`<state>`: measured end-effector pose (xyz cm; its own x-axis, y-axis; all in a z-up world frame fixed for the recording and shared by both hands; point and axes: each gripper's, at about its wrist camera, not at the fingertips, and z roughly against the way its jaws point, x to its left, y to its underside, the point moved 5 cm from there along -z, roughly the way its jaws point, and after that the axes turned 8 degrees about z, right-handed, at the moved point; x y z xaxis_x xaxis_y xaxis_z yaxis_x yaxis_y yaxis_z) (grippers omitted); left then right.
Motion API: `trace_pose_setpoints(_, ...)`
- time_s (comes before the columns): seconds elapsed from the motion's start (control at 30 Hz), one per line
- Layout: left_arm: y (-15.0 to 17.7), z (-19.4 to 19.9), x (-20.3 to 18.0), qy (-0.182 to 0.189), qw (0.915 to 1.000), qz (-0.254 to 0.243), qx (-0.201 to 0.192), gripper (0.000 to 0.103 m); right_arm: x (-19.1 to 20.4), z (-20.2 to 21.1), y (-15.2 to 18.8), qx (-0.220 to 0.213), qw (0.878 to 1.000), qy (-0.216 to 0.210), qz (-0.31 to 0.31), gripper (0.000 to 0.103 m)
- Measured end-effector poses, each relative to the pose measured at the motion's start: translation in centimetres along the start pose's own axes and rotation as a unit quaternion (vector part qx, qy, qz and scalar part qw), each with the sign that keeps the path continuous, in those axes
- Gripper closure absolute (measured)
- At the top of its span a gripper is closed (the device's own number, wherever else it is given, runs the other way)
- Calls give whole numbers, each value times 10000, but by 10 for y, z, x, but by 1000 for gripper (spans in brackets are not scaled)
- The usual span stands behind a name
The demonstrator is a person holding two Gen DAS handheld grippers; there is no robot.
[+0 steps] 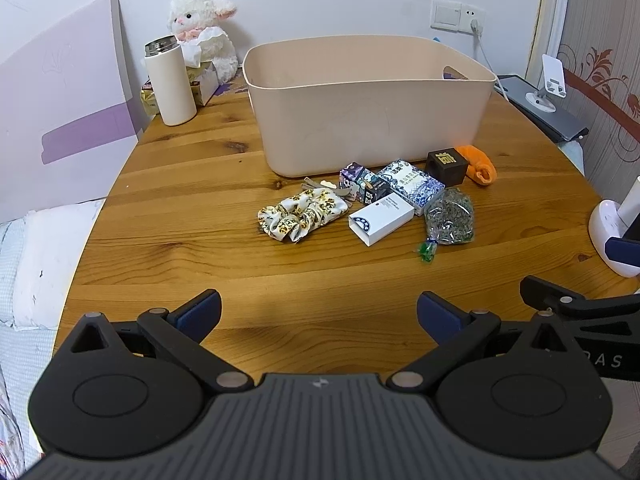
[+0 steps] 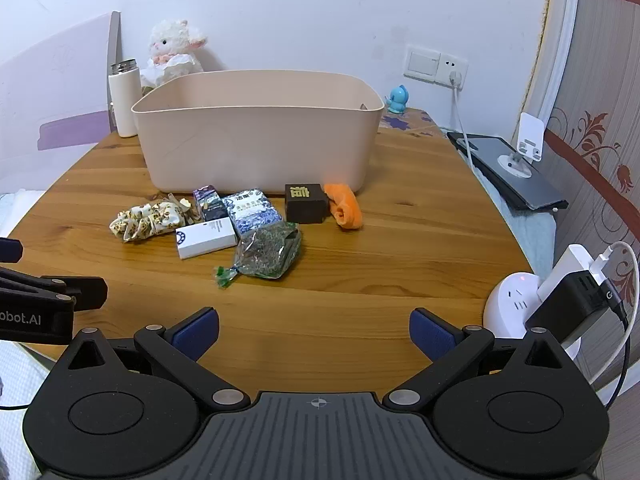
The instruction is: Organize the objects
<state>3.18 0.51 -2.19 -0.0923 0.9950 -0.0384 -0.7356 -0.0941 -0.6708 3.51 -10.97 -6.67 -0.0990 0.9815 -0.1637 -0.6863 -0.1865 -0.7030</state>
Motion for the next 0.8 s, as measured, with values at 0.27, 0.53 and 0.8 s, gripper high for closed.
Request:
trace_pose_setpoints(0.27,-2,4,-1,20,10000,-22,-45,0,1,1,-1,-18,10000,12,9,0)
trace_pose_setpoints(0.53,-2,4,-1,-1,10000,-24,-49,0,2,1,-3,-10,10000,1,29,0)
trace_pose_setpoints(0.8,-3,2,0,-27,10000,-52,-21,0,3,0,-4,4,10000,-7,42,0)
